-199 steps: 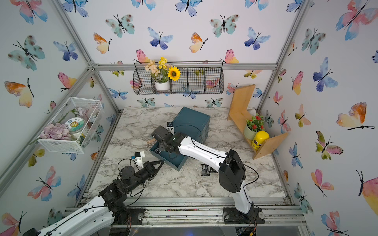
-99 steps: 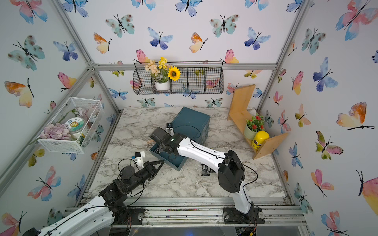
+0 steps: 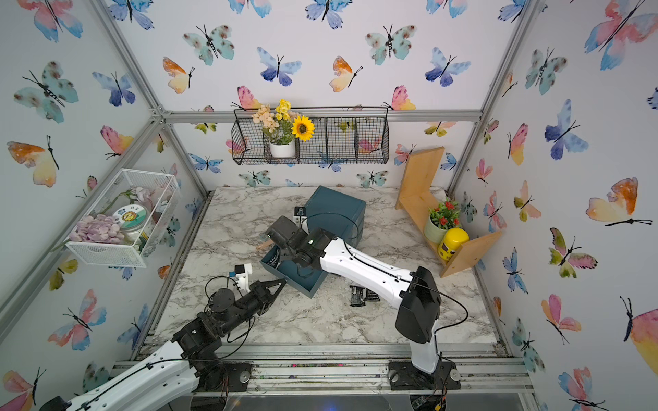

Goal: Take the cookies out of the drawer
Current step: Pick up the cookie from the drawer, then place the cookie at the center of the board.

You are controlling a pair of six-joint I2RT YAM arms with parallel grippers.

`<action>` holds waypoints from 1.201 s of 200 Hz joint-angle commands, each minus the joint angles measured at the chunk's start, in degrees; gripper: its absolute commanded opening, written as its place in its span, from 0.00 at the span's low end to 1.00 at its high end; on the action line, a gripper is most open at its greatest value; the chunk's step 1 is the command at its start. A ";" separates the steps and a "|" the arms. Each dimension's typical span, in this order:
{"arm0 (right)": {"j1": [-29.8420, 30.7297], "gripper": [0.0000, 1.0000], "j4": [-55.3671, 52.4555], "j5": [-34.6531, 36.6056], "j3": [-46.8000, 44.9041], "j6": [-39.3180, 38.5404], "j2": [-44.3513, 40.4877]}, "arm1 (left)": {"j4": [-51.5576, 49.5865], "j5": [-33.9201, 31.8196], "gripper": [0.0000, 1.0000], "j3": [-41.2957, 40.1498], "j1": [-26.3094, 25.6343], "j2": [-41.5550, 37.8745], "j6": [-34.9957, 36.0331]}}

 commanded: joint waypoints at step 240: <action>-10.19 0.25 10.77 -9.13 -51.40 2.40 -34.85 | 2.03 -1.25 0.00 0.92 0.07 0.54 1.35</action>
